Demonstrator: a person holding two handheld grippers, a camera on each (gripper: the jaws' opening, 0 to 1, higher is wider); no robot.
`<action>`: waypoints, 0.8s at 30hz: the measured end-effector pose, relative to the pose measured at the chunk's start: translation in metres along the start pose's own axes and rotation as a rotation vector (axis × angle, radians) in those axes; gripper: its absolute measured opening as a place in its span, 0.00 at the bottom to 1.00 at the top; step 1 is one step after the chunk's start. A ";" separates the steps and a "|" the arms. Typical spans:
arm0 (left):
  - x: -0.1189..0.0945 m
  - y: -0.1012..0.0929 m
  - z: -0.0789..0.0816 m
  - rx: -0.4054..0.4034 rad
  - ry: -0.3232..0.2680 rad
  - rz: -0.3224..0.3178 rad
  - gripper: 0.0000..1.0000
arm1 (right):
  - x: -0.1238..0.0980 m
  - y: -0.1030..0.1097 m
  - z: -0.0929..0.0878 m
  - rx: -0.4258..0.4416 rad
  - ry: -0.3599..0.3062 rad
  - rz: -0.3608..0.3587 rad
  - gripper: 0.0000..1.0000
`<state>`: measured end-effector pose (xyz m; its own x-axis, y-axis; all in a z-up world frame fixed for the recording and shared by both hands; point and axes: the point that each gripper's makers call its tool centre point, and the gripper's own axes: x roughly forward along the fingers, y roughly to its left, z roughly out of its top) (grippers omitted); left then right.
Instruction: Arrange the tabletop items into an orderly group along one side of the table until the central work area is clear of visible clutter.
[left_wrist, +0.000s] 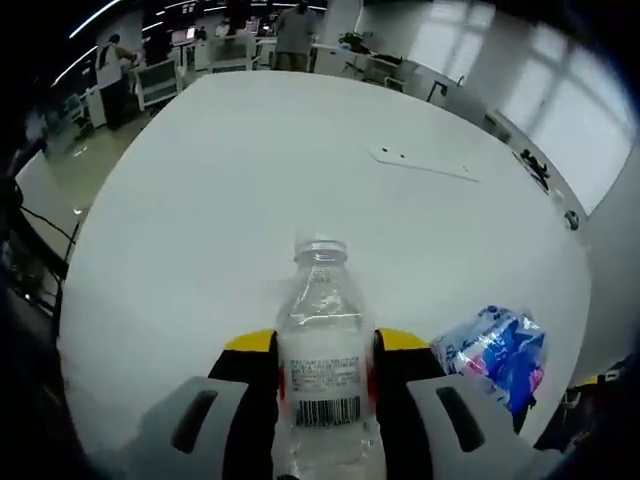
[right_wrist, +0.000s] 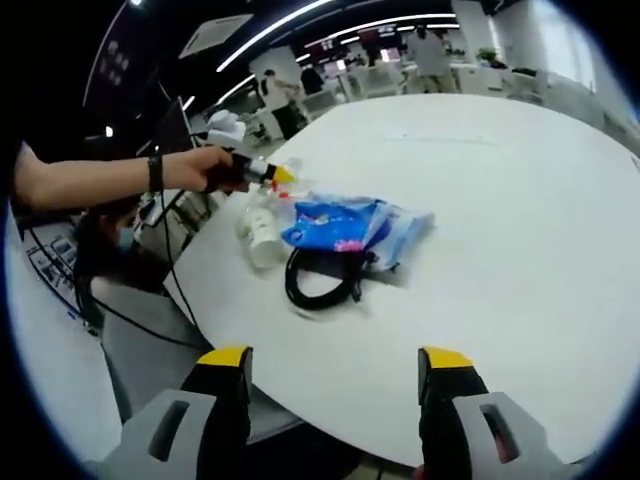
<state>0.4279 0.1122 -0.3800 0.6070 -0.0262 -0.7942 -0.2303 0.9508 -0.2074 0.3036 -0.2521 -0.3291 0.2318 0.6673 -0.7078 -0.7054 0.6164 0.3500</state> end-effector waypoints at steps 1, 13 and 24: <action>-0.001 0.000 0.000 0.000 -0.002 0.000 0.36 | 0.001 0.002 0.000 -0.002 0.000 0.002 0.68; -0.018 0.011 0.004 0.000 -0.031 0.011 0.36 | 0.001 0.006 0.002 -0.015 -0.006 0.005 0.68; -0.032 0.020 0.007 0.015 -0.049 0.016 0.36 | 0.004 0.013 0.006 -0.036 -0.009 0.019 0.68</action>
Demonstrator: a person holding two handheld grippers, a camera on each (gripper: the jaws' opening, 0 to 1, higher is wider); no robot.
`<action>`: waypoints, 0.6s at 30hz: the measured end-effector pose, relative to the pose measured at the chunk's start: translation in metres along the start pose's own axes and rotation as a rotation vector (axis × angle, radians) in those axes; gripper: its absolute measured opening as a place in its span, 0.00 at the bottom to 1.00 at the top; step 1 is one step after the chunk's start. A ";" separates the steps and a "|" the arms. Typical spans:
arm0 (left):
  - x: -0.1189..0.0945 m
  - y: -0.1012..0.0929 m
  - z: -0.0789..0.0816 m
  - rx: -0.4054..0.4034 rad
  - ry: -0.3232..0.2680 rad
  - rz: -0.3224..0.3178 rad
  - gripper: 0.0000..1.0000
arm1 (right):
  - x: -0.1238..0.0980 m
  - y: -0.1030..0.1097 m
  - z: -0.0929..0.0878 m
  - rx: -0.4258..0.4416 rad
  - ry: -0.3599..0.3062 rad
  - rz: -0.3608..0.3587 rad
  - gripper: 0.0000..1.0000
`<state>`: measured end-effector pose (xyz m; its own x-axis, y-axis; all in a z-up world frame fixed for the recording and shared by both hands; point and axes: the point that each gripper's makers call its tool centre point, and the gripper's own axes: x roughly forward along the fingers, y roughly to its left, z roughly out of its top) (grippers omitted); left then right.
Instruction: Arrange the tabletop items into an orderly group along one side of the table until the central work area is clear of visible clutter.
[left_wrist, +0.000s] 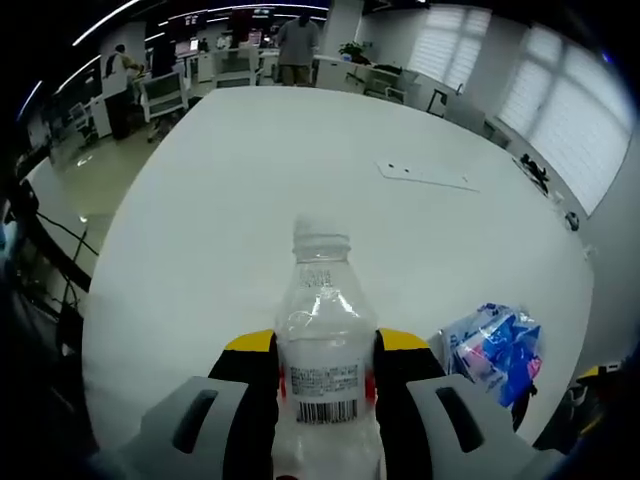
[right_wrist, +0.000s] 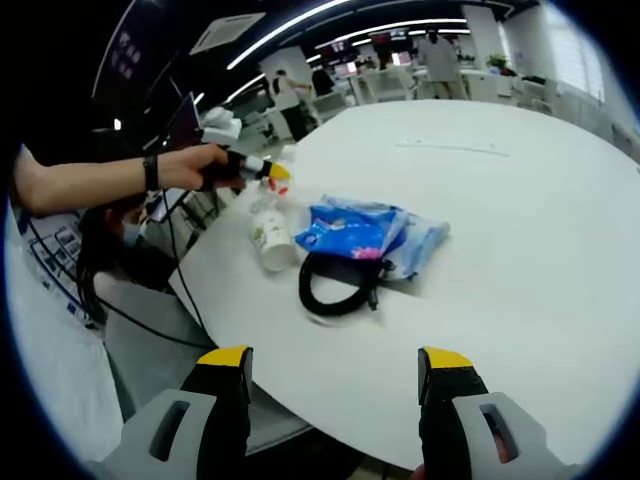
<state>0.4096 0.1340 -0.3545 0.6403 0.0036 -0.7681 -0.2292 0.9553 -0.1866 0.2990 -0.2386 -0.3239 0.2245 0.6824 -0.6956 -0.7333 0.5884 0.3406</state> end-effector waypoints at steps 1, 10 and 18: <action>-0.002 0.000 0.001 0.002 -0.004 0.001 0.36 | 0.000 0.000 0.000 -0.001 -0.001 0.000 0.68; -0.014 0.005 0.006 0.011 -0.035 0.006 0.36 | 0.004 0.006 0.004 -0.010 -0.010 0.003 0.68; -0.019 0.012 0.007 0.008 -0.043 0.010 0.36 | 0.003 0.009 0.003 -0.015 -0.013 0.003 0.68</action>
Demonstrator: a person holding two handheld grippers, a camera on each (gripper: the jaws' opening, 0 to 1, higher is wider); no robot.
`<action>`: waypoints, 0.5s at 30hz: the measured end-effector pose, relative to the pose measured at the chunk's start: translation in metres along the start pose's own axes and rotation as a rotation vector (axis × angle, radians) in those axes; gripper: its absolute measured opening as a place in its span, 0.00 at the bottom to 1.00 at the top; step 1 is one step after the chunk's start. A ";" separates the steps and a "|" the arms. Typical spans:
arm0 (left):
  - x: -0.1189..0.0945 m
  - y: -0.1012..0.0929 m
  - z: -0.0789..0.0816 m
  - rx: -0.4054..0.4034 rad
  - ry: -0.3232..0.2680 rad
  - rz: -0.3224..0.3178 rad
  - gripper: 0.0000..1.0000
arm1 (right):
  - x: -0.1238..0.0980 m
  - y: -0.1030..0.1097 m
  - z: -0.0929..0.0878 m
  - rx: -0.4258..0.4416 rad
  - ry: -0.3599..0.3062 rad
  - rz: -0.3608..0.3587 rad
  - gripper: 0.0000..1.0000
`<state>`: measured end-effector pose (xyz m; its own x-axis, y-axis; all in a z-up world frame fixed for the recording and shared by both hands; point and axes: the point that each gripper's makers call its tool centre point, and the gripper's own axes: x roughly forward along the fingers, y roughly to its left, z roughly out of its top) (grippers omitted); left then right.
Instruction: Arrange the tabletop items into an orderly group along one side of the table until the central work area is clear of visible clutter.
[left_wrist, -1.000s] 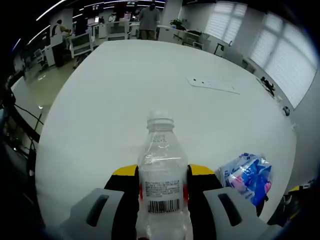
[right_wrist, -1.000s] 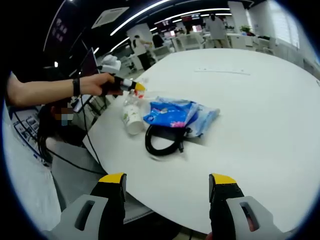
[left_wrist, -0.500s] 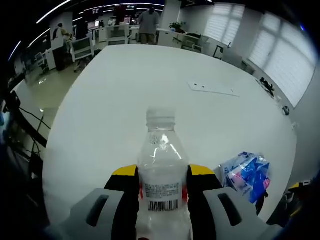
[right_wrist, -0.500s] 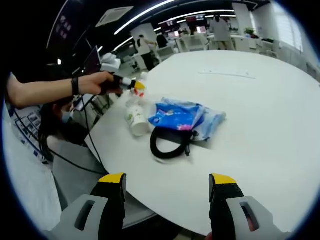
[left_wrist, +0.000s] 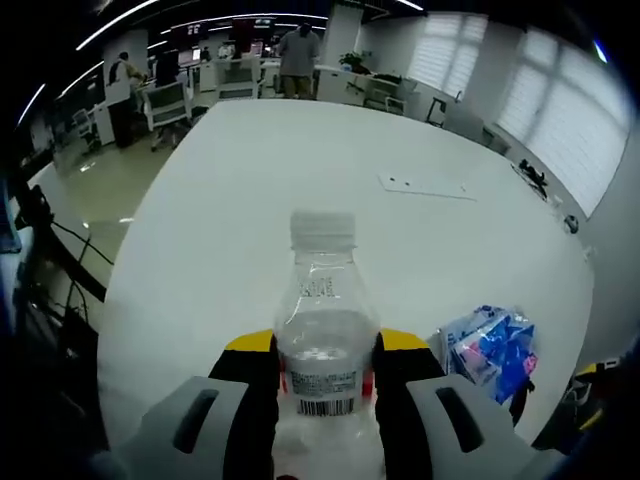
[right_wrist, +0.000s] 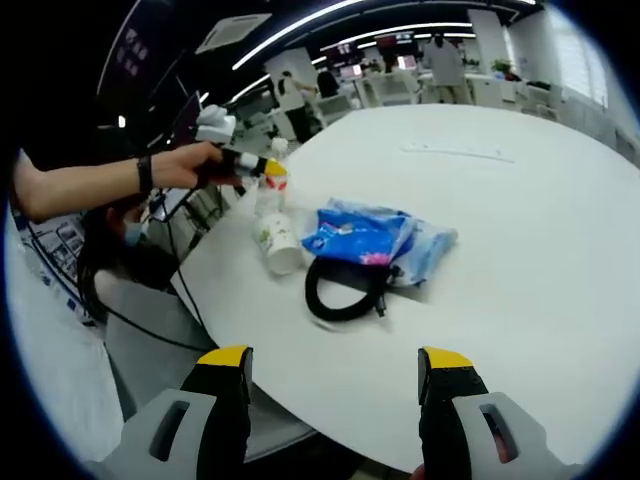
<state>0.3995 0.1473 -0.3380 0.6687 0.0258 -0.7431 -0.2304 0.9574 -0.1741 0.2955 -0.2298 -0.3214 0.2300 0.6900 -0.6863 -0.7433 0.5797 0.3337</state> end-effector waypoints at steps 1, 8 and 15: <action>-0.001 0.000 0.000 0.001 -0.002 0.001 0.36 | -0.001 0.001 0.001 0.000 -0.001 -0.001 0.68; -0.010 0.002 -0.002 0.007 -0.011 0.007 0.36 | 0.001 0.002 0.003 -0.003 -0.007 0.000 0.68; -0.020 0.004 -0.004 0.011 -0.020 0.013 0.36 | 0.002 0.006 0.003 -0.010 -0.009 0.004 0.68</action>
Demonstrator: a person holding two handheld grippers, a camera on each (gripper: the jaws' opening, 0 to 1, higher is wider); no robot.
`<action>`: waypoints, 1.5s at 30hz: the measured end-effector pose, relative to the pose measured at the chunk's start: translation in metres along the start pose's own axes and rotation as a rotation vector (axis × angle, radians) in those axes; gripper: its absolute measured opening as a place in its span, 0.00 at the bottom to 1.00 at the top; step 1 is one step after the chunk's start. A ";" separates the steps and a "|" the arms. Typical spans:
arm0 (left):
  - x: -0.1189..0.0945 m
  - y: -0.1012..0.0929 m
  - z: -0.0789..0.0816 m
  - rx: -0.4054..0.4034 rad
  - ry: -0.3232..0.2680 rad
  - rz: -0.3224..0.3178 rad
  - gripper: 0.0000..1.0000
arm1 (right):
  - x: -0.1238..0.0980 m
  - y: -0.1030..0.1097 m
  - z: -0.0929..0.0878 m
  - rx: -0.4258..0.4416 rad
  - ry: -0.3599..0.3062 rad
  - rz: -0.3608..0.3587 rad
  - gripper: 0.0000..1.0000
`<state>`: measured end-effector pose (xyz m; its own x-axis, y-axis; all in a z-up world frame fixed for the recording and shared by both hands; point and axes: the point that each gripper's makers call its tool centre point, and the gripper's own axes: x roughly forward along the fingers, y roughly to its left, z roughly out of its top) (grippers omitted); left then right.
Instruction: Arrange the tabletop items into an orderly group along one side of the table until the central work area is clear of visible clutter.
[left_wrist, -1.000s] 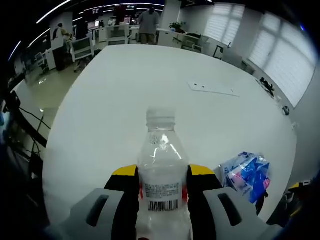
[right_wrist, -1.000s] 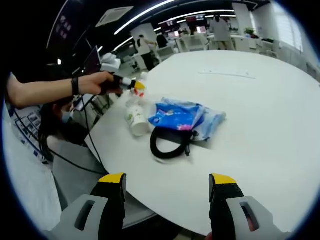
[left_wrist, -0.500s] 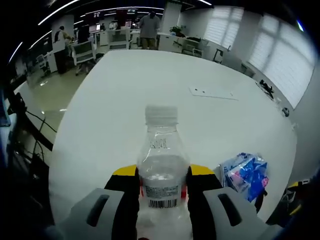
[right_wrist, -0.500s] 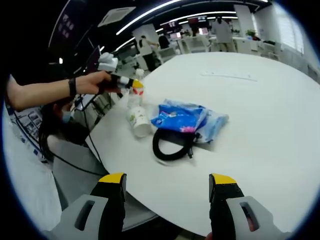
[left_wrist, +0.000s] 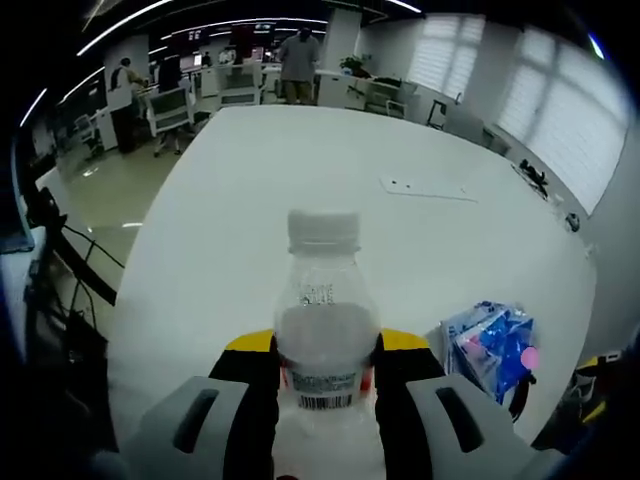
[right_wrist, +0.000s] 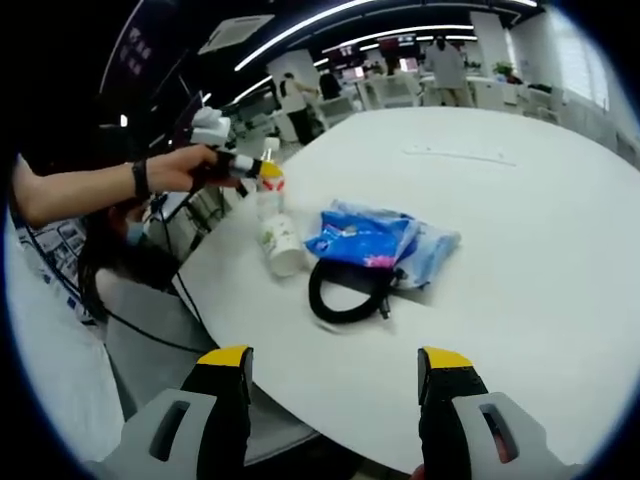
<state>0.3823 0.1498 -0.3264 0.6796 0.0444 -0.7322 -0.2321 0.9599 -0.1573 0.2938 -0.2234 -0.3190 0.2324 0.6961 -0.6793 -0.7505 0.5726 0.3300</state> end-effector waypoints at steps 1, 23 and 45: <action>-0.001 0.001 0.000 0.002 -0.002 0.002 0.36 | 0.000 -0.001 0.000 0.001 -0.001 0.000 0.68; -0.031 0.007 -0.025 0.094 -0.048 0.050 0.36 | 0.004 0.005 -0.003 -0.014 0.005 0.015 0.68; -0.042 0.002 -0.040 0.180 -0.069 0.052 0.36 | 0.005 0.009 0.003 -0.032 0.005 0.024 0.68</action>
<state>0.3250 0.1384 -0.3224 0.7174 0.1084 -0.6882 -0.1446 0.9895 0.0051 0.2899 -0.2132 -0.3174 0.2113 0.7069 -0.6751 -0.7752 0.5419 0.3248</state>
